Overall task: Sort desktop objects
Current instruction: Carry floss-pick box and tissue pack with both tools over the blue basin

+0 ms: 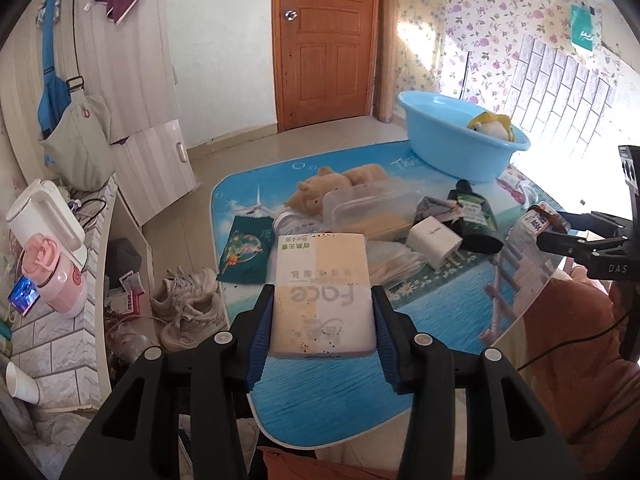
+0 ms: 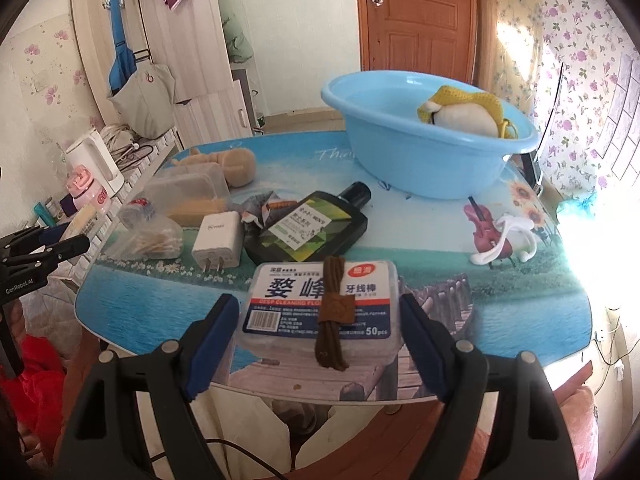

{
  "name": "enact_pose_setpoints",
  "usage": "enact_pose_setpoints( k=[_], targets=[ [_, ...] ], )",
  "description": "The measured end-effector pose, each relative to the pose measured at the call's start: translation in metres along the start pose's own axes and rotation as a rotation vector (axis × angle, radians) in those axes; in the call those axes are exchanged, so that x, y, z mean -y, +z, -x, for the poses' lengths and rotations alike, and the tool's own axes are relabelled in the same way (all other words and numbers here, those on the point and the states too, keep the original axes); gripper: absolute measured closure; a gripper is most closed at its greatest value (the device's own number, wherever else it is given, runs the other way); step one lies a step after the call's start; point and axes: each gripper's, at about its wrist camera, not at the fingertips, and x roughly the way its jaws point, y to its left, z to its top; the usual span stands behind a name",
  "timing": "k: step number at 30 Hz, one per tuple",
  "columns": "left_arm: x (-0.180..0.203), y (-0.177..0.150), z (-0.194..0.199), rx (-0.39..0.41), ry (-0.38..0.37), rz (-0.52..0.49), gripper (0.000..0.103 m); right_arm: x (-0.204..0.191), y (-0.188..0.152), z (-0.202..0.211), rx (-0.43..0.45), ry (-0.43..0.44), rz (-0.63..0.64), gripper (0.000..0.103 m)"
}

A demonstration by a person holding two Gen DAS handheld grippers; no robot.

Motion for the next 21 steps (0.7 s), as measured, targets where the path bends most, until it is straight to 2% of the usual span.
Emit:
enact_pose_setpoints(
  k=[3,10,15,21],
  targets=[
    [0.015,0.015,0.010,0.029,-0.048,-0.008,0.058,0.005,0.008,0.012,0.029,0.029,-0.017,0.022],
    [0.056,0.051,0.003,0.072,-0.145,-0.017,0.058,0.024,0.026,0.035,0.121,0.026,-0.040,0.022],
    [0.092,0.080,-0.012,0.071,-0.196,-0.051,0.058,0.046,0.040,0.049,0.180,0.001,-0.055,0.022],
    [0.129,0.118,-0.039,0.079,-0.229,-0.065,0.058,0.080,0.061,0.051,0.200,0.008,-0.066,0.022]
  ],
)
